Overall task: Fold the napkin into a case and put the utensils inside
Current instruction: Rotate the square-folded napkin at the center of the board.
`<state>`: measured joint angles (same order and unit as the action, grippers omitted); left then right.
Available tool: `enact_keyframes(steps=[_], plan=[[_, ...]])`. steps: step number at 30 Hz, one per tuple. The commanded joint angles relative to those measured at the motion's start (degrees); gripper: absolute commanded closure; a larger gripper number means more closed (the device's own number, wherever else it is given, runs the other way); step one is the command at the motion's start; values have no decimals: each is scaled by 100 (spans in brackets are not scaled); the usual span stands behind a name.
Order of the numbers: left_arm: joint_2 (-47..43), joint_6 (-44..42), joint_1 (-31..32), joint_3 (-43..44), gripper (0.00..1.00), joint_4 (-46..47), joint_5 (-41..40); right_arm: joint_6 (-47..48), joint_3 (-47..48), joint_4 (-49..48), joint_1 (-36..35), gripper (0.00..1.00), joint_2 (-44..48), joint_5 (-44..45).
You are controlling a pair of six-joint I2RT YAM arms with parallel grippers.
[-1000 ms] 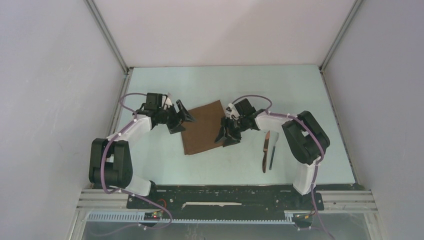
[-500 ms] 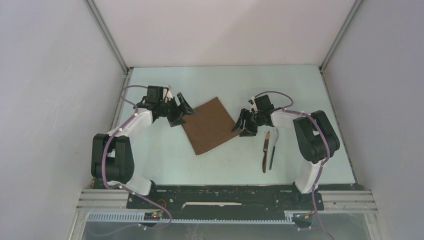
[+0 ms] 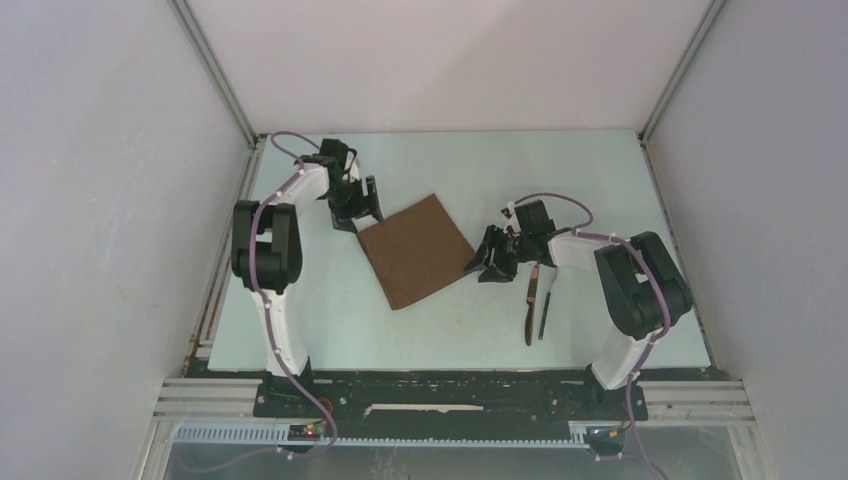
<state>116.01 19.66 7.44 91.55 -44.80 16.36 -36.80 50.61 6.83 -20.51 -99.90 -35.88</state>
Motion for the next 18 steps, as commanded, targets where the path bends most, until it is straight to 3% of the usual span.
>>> enact_keyframes(steps=[1,5,11,18], plan=[[290,-497,-49,250,18,-513,-5,-899,-104,-1186,-13,41,-235,98],[334,-634,-94,296,22,-538,-371,-1190,-122,-1580,-9,49,-505,198],[239,-722,-217,-5,34,-591,-735,-1085,-114,-1667,51,52,-540,138],[56,-778,-221,-24,39,-566,-1061,-1012,-118,-1596,78,62,-591,202]])
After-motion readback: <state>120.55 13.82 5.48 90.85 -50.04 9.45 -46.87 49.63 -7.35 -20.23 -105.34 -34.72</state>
